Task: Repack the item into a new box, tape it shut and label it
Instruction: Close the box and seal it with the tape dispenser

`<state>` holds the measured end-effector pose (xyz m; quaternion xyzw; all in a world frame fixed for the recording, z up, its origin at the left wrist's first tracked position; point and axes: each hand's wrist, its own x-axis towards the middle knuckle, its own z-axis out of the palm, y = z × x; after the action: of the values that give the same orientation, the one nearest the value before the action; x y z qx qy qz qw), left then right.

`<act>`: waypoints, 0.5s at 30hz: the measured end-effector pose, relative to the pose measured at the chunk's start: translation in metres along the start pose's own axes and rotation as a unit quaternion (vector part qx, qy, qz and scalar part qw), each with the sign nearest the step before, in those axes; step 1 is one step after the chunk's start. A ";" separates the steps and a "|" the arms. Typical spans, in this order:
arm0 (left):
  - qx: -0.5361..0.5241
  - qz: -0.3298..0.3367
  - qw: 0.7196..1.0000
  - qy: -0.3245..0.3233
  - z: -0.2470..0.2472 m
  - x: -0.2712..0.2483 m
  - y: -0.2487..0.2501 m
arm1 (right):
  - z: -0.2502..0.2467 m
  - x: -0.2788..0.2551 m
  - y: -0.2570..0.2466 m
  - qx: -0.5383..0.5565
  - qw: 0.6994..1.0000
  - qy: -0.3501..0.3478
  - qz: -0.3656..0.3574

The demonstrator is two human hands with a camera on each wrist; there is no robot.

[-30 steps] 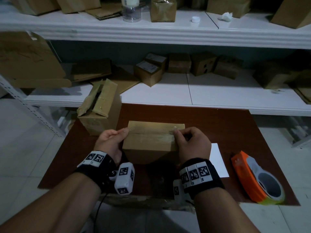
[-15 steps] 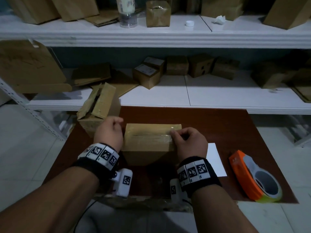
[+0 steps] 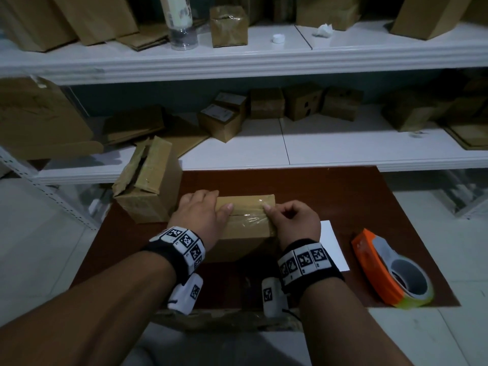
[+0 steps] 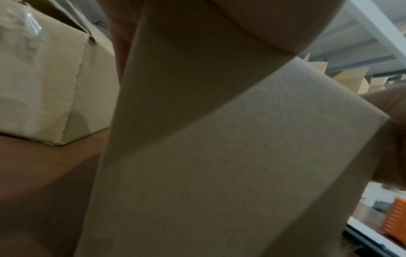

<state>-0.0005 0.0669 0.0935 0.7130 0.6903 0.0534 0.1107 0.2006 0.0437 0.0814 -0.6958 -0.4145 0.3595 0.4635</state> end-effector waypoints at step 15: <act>0.006 -0.015 1.000 -0.006 -0.002 0.000 0.004 | -0.007 -0.006 -0.006 0.079 0.997 0.015 -0.002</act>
<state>0.0029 0.0668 0.0966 0.7038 0.7002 0.0434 0.1115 0.2030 0.0366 0.0899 -0.6616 -0.3786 0.3797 0.5241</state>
